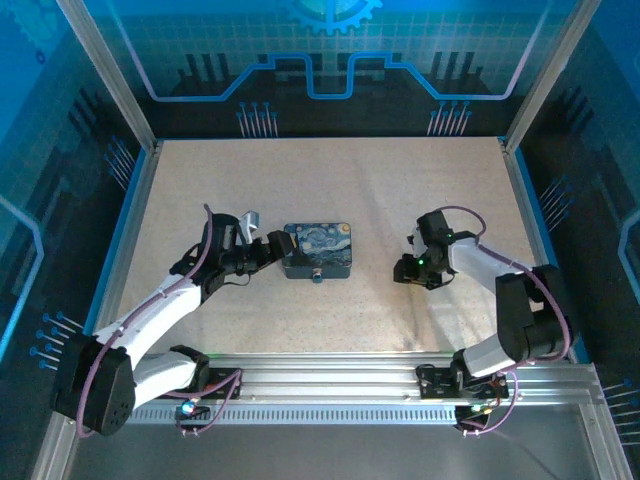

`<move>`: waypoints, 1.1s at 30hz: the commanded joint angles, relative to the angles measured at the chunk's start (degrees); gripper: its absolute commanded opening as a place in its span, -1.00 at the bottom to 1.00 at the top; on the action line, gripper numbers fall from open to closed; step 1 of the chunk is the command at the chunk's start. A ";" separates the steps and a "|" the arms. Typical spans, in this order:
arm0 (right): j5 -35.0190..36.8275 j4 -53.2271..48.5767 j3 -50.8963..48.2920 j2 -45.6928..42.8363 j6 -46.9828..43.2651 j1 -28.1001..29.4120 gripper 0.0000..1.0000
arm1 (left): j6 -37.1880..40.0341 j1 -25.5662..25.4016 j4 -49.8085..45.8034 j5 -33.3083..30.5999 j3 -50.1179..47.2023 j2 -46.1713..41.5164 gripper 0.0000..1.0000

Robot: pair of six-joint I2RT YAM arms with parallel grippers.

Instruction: Unlock the padlock with the key

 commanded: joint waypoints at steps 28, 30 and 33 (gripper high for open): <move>2.22 -1.42 5.20 8.01 1.51 2.81 -0.45 | -0.37 -0.30 -0.68 -0.22 -0.99 -1.54 0.82; 3.15 -1.90 5.52 8.54 1.42 3.37 -0.49 | -0.38 -0.30 -0.72 -0.24 -0.99 -1.68 0.82; 3.89 -2.43 5.54 9.00 1.38 3.89 -0.61 | -0.22 -0.30 -1.15 -0.49 -0.99 -1.99 0.83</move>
